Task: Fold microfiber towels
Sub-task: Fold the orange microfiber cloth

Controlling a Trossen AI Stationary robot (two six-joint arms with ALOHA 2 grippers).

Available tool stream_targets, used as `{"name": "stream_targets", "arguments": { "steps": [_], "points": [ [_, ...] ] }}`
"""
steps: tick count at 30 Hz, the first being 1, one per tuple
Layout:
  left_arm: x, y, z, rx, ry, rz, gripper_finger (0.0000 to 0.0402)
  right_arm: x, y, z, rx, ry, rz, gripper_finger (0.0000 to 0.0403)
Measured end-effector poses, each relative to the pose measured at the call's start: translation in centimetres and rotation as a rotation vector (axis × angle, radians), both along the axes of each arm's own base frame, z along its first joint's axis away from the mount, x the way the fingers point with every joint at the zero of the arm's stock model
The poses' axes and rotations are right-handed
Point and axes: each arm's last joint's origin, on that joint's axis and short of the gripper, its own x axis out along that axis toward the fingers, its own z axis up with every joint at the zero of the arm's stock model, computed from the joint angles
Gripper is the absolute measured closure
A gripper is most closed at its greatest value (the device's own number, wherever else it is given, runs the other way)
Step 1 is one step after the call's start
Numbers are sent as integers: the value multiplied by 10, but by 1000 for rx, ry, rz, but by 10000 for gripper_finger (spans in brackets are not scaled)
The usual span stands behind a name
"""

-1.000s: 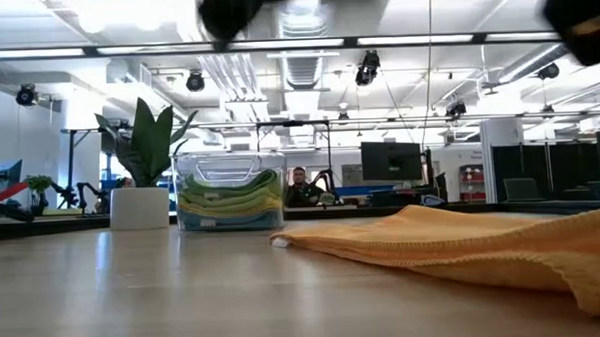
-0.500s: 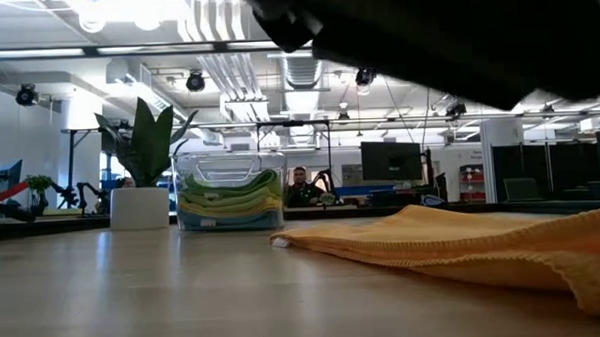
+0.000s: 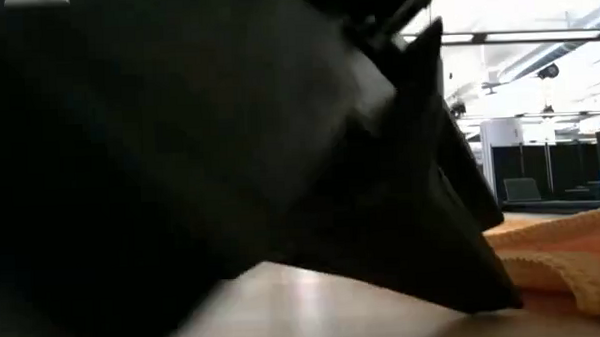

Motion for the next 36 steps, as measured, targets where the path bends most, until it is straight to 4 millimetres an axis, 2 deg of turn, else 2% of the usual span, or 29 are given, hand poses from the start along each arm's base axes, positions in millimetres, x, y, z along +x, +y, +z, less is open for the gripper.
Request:
{"name": "stream_targets", "arguments": {
  "steps": [8, 13, 16, 20, 23, 25, 30, 36],
  "points": [
    [12, 1, -8, 42, -60, -70, 235, 11, -6, -17, -56, 32, -21, 183],
    [18, -2, -6, -44, -115, -121, 273, 20, -10, -21, -59, 42, -45, 196],
    [20, -2, -5, -96, -131, -98, 319, 22, -12, -21, -54, 41, -51, 229],
    [20, -1, -5, -185, -143, -25, 389, 22, -13, -20, -56, 39, -56, 302],
    [22, 1, -6, -246, -146, 21, 395, 22, -14, -20, -63, 37, -66, 366],
    [22, 1, -6, -268, -145, 40, 399, 22, -14, -19, -60, 41, -68, 385],
    [19, -3, -3, -370, -154, 102, 401, 25, -6, 0, 29, 100, -61, 392],
    [9, -19, 46, -616, -246, 130, 401, 31, 1, 38, 43, 187, -51, 393]
  ]
}}
